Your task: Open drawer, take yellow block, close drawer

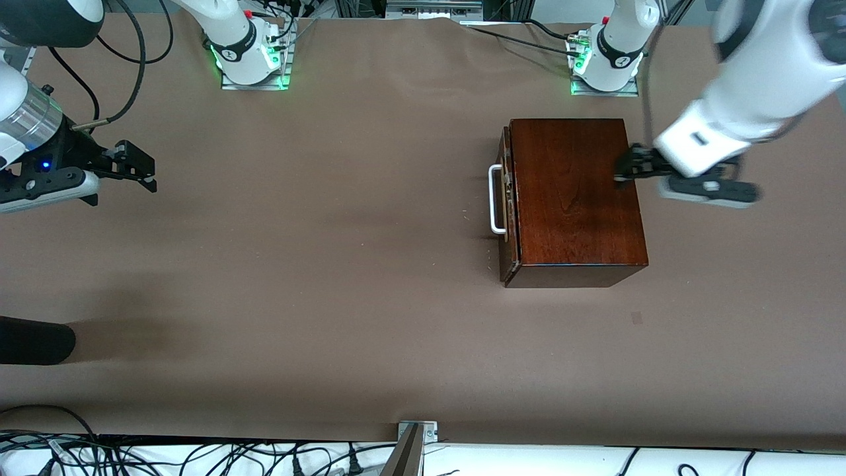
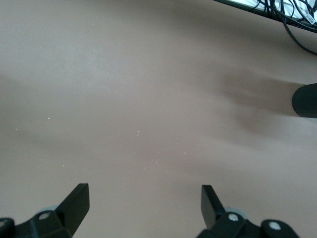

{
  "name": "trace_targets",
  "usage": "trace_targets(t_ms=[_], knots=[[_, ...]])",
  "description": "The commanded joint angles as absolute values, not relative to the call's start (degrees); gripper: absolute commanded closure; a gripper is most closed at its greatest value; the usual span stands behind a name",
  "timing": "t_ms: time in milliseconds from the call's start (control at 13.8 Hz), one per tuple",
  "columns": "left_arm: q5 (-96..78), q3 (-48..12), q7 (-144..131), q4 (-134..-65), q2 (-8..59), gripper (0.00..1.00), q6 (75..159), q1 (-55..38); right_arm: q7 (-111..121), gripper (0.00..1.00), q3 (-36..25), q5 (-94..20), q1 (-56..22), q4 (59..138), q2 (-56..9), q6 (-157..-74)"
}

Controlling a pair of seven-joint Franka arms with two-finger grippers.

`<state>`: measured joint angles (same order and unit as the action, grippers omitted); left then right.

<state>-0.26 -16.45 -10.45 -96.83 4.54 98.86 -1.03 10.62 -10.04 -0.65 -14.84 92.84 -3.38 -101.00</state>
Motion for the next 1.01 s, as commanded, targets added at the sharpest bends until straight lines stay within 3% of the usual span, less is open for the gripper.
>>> trace_targets(t_ms=[0,362,579,940], knots=[[4.99,-23.27,-18.78,-90.1,13.16,0.0,97.82,-2.19,10.55,0.0,-10.02,-1.58,-14.5,92.28,-3.6,-101.07],[10.44,-23.73,-35.56,-89.03,22.4,0.0,98.09,-15.96,10.63,0.0,-10.02,-1.58,-14.41,92.29,-3.52,-101.07],[18.35,-23.73,-45.85,-89.64,24.6,0.0,97.91,-23.27,10.63,0.0,-10.02,-1.58,-14.41,92.29,-3.6,-101.07],[22.76,-23.64,-53.52,-91.23,28.04,0.0,97.65,-27.33,10.63,0.0,-10.02,-1.58,-14.41,92.2,-3.6,-101.07]])
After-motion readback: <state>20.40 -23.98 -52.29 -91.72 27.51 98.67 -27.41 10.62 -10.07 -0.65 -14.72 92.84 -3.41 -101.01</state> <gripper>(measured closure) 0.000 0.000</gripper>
